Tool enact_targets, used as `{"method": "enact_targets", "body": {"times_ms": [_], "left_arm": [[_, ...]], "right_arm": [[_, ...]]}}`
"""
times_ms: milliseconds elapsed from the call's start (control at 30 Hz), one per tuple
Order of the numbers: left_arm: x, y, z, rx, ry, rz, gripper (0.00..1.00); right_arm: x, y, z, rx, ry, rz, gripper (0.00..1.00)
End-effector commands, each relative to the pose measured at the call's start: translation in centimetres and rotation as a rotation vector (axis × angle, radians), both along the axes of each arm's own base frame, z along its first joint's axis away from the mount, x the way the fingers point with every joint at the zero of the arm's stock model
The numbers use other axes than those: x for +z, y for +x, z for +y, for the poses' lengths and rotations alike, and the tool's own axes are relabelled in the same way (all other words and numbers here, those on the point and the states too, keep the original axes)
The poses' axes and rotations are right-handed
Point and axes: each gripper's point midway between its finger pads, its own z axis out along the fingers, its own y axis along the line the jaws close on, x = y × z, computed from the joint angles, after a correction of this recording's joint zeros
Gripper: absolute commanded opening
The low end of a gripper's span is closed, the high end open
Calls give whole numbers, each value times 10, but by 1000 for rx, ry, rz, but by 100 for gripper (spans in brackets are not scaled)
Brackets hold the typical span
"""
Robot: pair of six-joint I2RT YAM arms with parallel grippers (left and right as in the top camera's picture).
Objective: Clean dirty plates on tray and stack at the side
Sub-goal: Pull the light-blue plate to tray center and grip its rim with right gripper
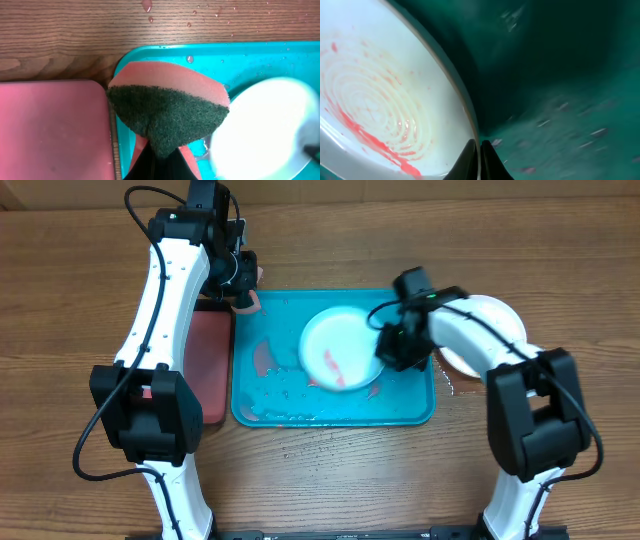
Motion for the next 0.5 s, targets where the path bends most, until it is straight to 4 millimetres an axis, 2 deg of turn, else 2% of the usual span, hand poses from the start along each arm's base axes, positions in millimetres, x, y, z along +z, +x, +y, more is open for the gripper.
{"method": "enact_targets", "body": {"times_ms": [0, 33, 100, 133, 233, 333, 467], "left_arm": [[6, 4, -4, 2, 1, -22, 4], [6, 4, -4, 2, 1, -22, 4], [6, 4, -4, 2, 1, -22, 4], [6, 4, -4, 2, 1, -22, 4], [6, 4, -3, 2, 1, -22, 4], [6, 4, -4, 2, 1, -22, 4], [6, 4, -3, 2, 1, -23, 4]], "right_arm": [[11, -9, 44, 136, 41, -22, 10], [19, -7, 56, 164, 50, -47, 25], [28, 0, 65, 212, 59, -93, 39], [32, 5, 67, 235, 60, -120, 42], [37, 23, 62, 310, 20, -211, 47], [33, 39, 49, 412, -44, -292, 48], [14, 39, 46, 557, -52, -295, 48]]}}
